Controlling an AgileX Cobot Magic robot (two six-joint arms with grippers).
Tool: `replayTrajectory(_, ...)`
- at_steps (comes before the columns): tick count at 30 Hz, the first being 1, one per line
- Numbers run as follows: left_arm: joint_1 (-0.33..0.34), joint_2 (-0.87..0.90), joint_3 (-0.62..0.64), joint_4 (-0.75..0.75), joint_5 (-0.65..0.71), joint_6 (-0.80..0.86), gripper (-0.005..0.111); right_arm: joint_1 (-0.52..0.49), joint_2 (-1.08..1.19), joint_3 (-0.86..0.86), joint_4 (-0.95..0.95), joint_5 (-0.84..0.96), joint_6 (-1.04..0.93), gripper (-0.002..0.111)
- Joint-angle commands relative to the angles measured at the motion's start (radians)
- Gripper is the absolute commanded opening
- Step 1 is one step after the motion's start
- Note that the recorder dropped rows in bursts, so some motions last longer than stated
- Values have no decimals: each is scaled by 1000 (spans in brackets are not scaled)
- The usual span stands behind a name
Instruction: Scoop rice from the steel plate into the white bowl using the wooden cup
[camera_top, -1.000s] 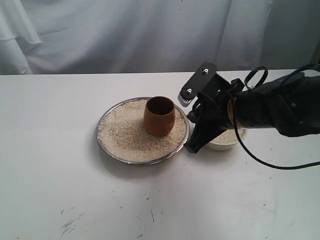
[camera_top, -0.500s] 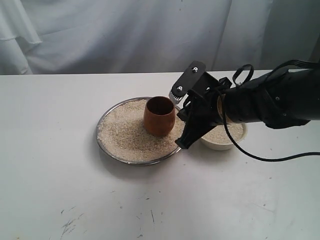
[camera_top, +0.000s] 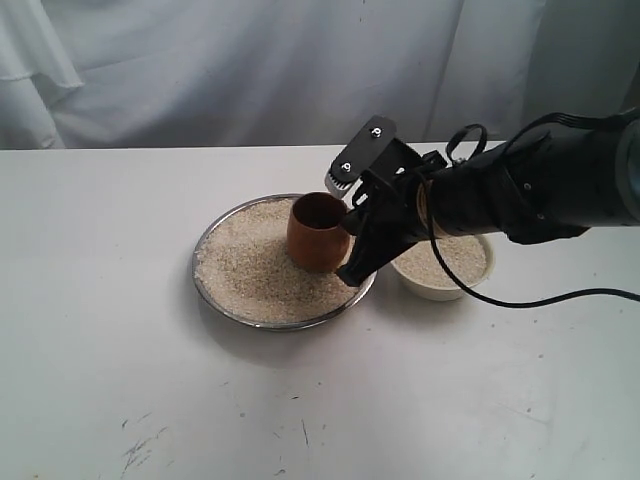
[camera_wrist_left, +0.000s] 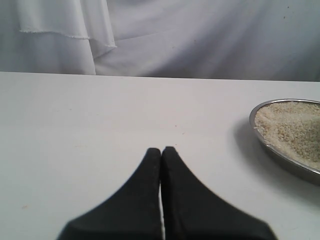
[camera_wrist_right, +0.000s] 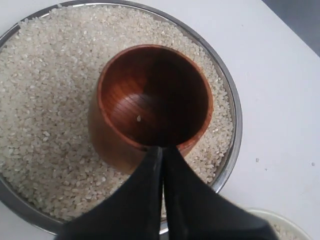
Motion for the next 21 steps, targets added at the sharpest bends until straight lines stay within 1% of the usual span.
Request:
replayTrajectory(1, -2, -5, 5, -1, -6, -3, 0, 0, 11, -16, -6, -7, 5, 0)
replayTrajectory(13, -2, -5, 5, -1, -6, -3, 0, 0, 9, -62, -1, -4, 3, 0)
replayTrajectory(17, -2, -5, 5, -1, -6, -3, 0, -14, -64, -37, -1, 63, 144, 0)
replayTrajectory(18, -2, -5, 5, -1, -6, -3, 0, -14, -68, -35, 11, 78, 159, 0)
replayTrajectory(21, -2, -5, 5, -1, -6, -3, 0, -25, -40, -35, 17, 80, 308, 0)
